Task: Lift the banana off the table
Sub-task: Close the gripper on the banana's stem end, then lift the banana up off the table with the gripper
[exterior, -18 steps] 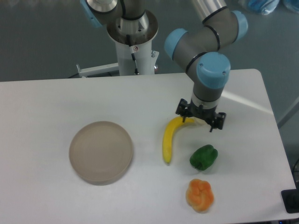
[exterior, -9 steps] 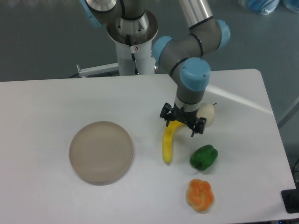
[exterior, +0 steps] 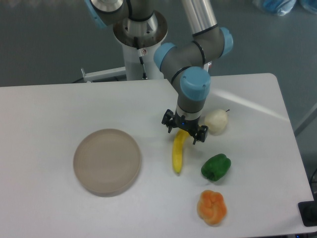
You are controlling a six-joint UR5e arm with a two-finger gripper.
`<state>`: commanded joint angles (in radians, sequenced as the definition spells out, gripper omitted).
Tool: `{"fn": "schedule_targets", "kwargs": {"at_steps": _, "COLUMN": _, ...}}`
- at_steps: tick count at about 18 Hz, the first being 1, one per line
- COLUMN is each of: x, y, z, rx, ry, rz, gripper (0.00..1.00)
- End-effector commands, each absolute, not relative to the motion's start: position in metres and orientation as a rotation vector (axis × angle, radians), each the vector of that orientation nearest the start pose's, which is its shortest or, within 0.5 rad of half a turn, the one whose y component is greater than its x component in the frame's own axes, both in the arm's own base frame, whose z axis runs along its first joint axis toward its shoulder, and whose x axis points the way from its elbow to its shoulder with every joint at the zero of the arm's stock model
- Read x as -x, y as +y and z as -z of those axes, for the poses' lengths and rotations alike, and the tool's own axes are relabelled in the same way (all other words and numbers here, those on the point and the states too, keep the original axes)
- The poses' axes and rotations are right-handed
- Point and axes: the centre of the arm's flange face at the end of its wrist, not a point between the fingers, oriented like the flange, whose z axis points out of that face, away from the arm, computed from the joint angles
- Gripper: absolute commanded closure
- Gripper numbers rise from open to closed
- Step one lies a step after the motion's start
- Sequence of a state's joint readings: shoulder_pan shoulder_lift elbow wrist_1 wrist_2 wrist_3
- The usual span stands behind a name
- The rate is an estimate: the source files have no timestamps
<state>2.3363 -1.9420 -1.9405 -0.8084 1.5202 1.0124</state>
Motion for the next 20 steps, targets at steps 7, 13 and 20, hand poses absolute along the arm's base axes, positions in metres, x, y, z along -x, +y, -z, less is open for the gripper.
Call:
{"fn": "schedule_targets", "kwargs": {"at_steps": 7, "x": 0.277, "y": 0.489, "z": -0.183, "rx": 3.107, "ry": 0.398, "rz": 0.009, "gripper": 0.02}}
{"fn": "schedule_targets", "kwargs": {"at_steps": 13, "x": 0.279, "y": 0.489, "z": -0.184, "rx": 3.104, "ry": 0.407, "rz": 0.008, "gripper": 0.67}}
{"fn": "schedule_targets", "kwargs": {"at_steps": 20, "x": 0.283, "y": 0.491, "z": -0.194, "rx": 3.091, "ry": 0.406, "rz": -0.016, "gripper": 0.75}}
